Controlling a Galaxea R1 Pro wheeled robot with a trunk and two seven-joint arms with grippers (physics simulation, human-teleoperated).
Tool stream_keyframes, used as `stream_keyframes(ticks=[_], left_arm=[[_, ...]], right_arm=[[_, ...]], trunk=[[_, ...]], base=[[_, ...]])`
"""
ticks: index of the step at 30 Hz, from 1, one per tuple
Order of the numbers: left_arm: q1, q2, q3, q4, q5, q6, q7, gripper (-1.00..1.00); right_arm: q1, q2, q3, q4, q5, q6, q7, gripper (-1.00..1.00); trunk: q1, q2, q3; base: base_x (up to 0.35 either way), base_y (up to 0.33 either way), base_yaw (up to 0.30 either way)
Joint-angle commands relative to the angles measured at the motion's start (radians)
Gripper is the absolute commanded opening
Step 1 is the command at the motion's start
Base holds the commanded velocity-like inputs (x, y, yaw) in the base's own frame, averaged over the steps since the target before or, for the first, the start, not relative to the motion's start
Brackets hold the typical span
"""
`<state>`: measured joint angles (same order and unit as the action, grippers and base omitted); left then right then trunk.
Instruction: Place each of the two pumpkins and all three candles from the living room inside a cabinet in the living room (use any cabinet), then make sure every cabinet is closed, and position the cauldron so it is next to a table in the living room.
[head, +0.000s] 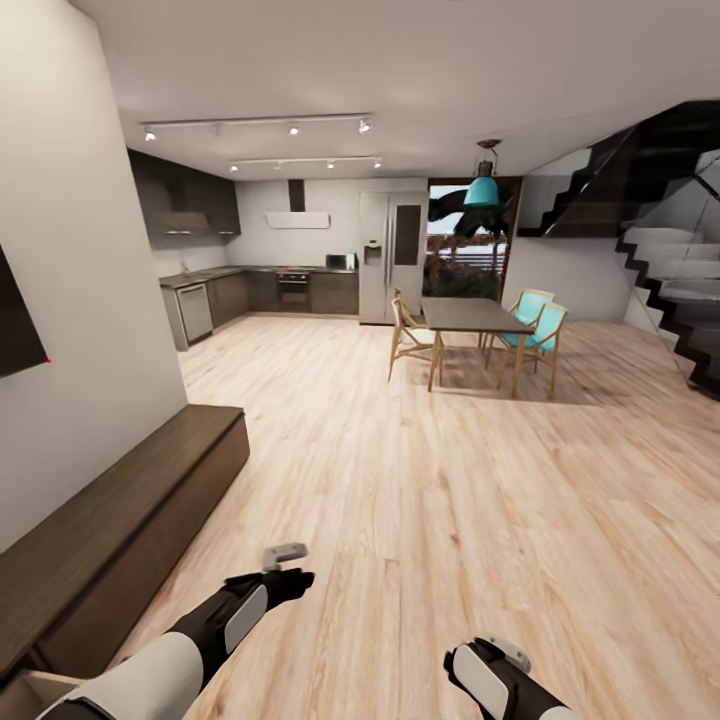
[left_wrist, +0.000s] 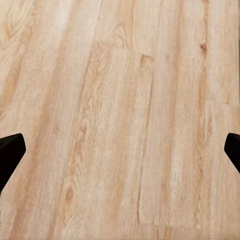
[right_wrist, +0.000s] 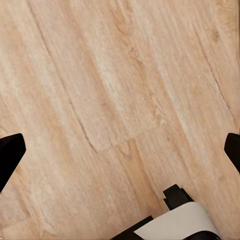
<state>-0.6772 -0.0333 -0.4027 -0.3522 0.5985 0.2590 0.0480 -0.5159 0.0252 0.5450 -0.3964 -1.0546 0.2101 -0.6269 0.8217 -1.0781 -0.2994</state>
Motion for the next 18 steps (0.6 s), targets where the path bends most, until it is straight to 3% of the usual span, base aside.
stream_keyframes(ticks=[1,8,13,18], left_arm=[[0.000,0.001,-0.007,-0.002,0.009,0.003,0.005,1.00],[0.003,0.001,-0.007,-0.002,0.009,0.003,0.004,1.00],[0.007,0.001,-0.007,-0.002,0.009,0.003,0.004,1.00],[0.008,0.001,-0.007,-0.002,0.007,-0.002,0.004,1.00]], right_arm=[[-0.001,-0.001,0.007,-0.001,-0.002,0.006,-0.006,1.00],[0.002,0.001,0.007,-0.002,-0.002,0.006,-0.007,1.00],[0.002,0.001,0.007,-0.002,-0.002,0.005,-0.006,1.00],[0.002,0.000,0.007,-0.001,-0.002,0.005,-0.006,1.00]], trunk=[[0.000,-0.001,-0.001],[0.000,-0.001,-0.001],[0.000,-0.001,-0.001],[0.000,-0.001,-0.001]], base=[[0.000,0.272,-0.284],[0.000,0.202,-0.109],[0.006,0.048,-0.009],[0.185,0.009,-0.037]])
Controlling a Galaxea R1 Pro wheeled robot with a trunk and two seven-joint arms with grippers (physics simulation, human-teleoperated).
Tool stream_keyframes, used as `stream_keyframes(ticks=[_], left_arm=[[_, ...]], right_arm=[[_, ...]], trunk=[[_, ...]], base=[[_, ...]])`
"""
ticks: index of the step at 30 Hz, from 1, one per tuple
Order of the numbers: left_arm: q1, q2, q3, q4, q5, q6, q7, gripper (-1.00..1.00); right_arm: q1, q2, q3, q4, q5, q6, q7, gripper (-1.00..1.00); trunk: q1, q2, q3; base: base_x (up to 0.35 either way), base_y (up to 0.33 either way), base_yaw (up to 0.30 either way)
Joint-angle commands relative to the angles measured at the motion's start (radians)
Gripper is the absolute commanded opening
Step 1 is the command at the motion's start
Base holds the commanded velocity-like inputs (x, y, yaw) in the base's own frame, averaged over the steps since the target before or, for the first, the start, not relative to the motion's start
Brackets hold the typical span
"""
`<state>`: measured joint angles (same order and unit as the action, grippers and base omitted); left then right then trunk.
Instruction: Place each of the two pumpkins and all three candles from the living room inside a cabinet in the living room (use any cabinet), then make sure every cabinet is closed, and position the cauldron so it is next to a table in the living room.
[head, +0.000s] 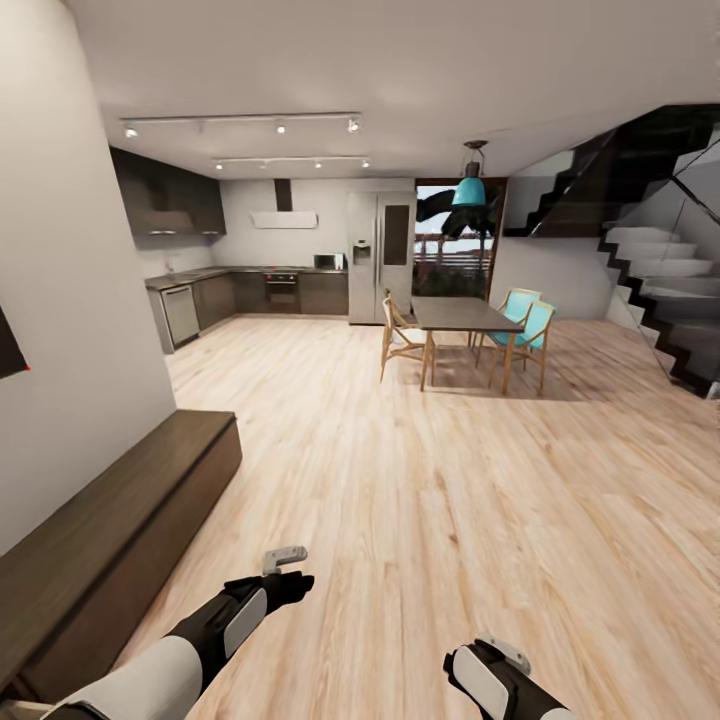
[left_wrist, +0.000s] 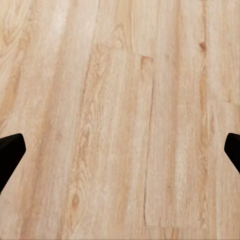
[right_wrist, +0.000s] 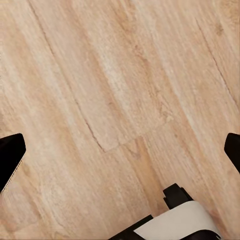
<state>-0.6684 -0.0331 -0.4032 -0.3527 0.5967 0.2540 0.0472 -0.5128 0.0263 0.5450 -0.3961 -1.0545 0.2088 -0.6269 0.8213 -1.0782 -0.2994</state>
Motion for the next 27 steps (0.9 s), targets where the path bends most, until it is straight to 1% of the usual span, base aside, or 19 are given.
stream_keyframes(ticks=[1,8,13,17,21,27], left_arm=[[-0.001,0.001,-0.007,-0.001,0.007,-0.005,0.005,1.00],[0.000,0.001,-0.010,-0.001,0.000,-0.021,0.006,1.00],[0.001,0.001,-0.011,0.000,-0.001,-0.023,0.006,1.00],[0.001,0.001,-0.011,0.000,-0.001,-0.024,0.006,1.00],[0.001,0.001,-0.011,0.000,-0.001,-0.024,0.006,1.00],[0.001,0.001,-0.011,0.000,-0.001,-0.025,0.006,1.00]], right_arm=[[-0.001,-0.001,0.007,-0.001,-0.002,0.006,-0.006,1.00],[0.006,-0.003,0.006,-0.001,-0.002,0.006,-0.002,1.00],[0.010,-0.008,0.006,0.000,-0.003,0.006,0.027,1.00],[0.011,-0.010,0.006,0.000,-0.004,0.006,0.033,1.00],[0.011,-0.011,0.006,-0.001,-0.004,0.006,0.035,1.00],[0.011,-0.011,0.006,0.000,-0.004,-0.003,0.036,1.00]], trunk=[[0.001,-0.001,-0.001],[0.001,-0.001,-0.001],[0.001,-0.001,-0.001],[0.001,-0.001,-0.001],[0.001,-0.001,-0.001],[0.001,-0.001,-0.001]], base=[[0.286,0.003,-0.172],[0.316,0.001,-0.242],[0.333,0.000,-0.282],[0.336,0.000,-0.282],[0.336,0.000,-0.126],[0.336,0.000,-0.036]])
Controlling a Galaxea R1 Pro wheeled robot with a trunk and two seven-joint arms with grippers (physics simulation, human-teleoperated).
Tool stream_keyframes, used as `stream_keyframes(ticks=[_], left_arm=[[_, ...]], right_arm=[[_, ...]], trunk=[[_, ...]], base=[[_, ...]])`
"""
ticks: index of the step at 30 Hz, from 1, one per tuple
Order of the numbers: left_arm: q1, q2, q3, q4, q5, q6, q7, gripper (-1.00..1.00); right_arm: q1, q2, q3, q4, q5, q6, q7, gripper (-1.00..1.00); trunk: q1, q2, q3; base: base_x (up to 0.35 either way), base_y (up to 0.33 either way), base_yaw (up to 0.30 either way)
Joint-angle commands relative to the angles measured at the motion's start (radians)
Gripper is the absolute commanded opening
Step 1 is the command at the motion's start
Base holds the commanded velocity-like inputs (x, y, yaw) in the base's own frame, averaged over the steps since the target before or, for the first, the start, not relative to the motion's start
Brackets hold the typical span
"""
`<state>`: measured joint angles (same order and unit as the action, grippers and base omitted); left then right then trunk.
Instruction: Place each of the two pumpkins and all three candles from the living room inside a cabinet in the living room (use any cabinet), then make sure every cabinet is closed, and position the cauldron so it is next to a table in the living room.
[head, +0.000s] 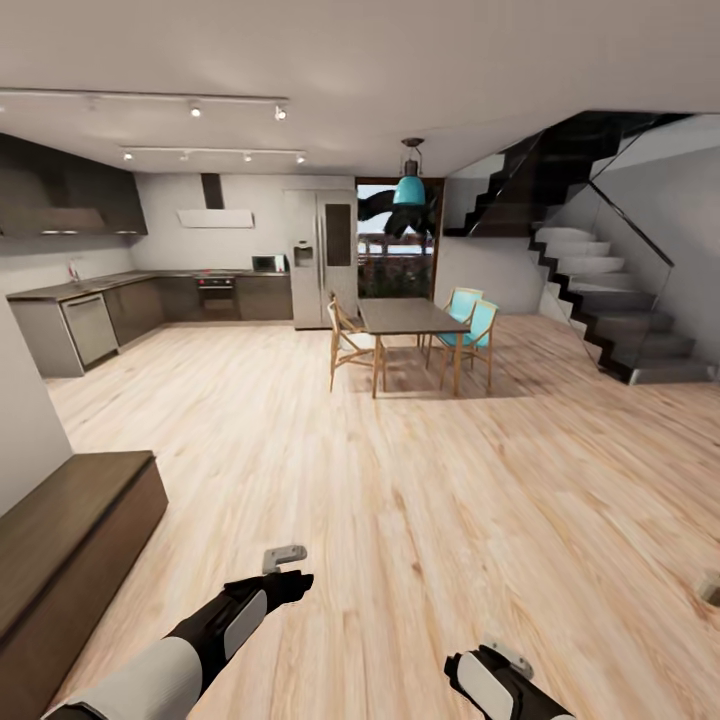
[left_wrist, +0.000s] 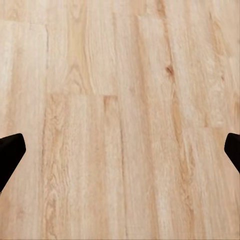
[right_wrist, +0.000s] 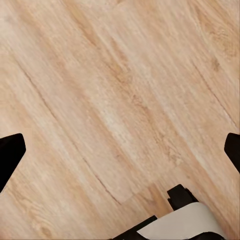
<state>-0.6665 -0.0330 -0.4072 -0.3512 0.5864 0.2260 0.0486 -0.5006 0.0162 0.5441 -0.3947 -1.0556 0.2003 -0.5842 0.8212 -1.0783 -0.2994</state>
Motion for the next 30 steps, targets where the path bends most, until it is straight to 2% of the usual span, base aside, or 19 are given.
stream_keyframes(ticks=[1,15,30], left_arm=[[-0.001,0.001,-0.007,-0.002,0.009,0.003,0.005,1.00],[0.005,0.000,-0.008,-0.002,0.009,0.003,0.005,1.00],[0.006,0.000,-0.008,-0.002,0.009,0.003,0.005,1.00]], right_arm=[[-0.001,-0.001,0.007,0.000,-0.002,-0.009,-0.007,1.00],[-0.001,0.002,0.009,0.044,-0.001,-0.045,-0.006,1.00],[-0.001,0.001,0.008,0.047,-0.001,-0.047,-0.006,1.00]], trunk=[[0.001,-0.001,-0.001],[0.001,-0.001,0.000],[0.001,-0.001,0.015]], base=[[0.336,0.000,-0.010],[0.337,0.000,-0.019],[0.337,0.000,-0.209]])
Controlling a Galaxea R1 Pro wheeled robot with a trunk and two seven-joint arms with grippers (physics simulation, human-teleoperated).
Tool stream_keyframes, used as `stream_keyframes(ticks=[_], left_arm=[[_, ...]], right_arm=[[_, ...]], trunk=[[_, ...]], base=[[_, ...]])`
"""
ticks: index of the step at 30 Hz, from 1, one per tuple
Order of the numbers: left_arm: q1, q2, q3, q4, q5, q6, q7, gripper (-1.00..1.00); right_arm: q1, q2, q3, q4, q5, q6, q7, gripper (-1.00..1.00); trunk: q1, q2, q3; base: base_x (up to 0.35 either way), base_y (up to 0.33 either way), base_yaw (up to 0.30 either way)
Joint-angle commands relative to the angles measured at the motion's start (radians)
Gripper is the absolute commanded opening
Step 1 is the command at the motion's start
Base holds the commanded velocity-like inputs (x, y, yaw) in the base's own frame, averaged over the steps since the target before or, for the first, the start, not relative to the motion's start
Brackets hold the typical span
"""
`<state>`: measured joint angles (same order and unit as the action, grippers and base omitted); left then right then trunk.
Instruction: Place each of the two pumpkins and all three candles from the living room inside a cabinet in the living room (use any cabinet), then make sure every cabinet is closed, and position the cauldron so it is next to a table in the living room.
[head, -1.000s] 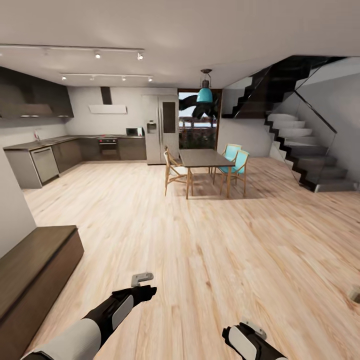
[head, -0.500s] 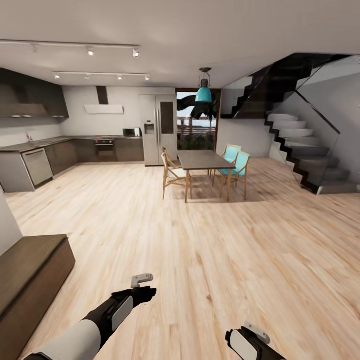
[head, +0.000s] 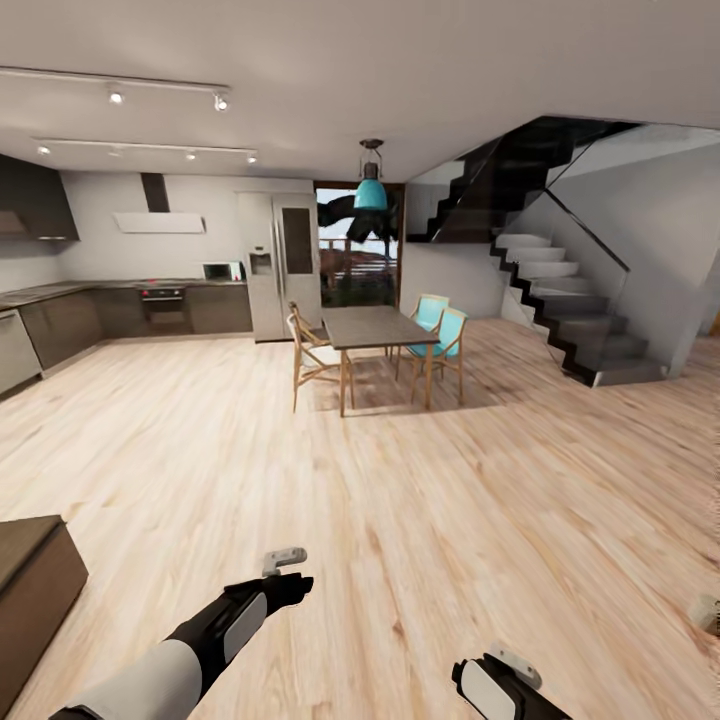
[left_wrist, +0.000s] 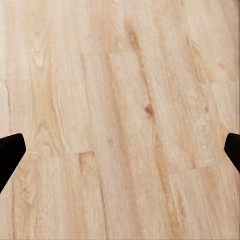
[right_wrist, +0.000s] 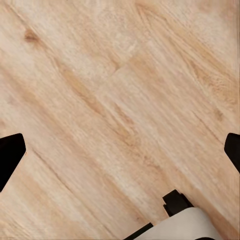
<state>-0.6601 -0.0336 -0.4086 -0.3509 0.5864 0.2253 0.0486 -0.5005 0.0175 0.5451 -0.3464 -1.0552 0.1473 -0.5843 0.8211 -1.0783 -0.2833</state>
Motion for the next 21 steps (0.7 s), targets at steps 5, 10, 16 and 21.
stream_keyframes(ticks=[5,10,16,21], left_arm=[[0.000,0.001,-0.007,-0.002,0.008,0.003,0.005,1.00],[0.000,0.001,-0.007,-0.002,0.009,0.003,0.005,1.00],[0.000,0.001,-0.007,-0.002,0.009,0.003,0.005,1.00],[0.000,0.001,-0.007,-0.002,0.009,0.003,0.005,1.00]], right_arm=[[-0.001,-0.001,0.007,-0.001,-0.002,0.006,-0.006,1.00],[-0.001,-0.001,0.007,-0.001,-0.003,0.006,-0.006,1.00],[-0.001,-0.001,0.007,-0.001,-0.003,0.006,-0.006,1.00],[-0.001,-0.001,0.007,0.000,-0.003,0.006,-0.006,1.00]], trunk=[[0.001,-0.001,0.004],[0.001,-0.001,0.009],[0.001,-0.001,0.015],[0.001,-0.001,0.020]], base=[[0.337,0.000,-0.241],[0.337,0.000,-0.242],[0.337,0.000,-0.243],[0.337,0.000,-0.243]])
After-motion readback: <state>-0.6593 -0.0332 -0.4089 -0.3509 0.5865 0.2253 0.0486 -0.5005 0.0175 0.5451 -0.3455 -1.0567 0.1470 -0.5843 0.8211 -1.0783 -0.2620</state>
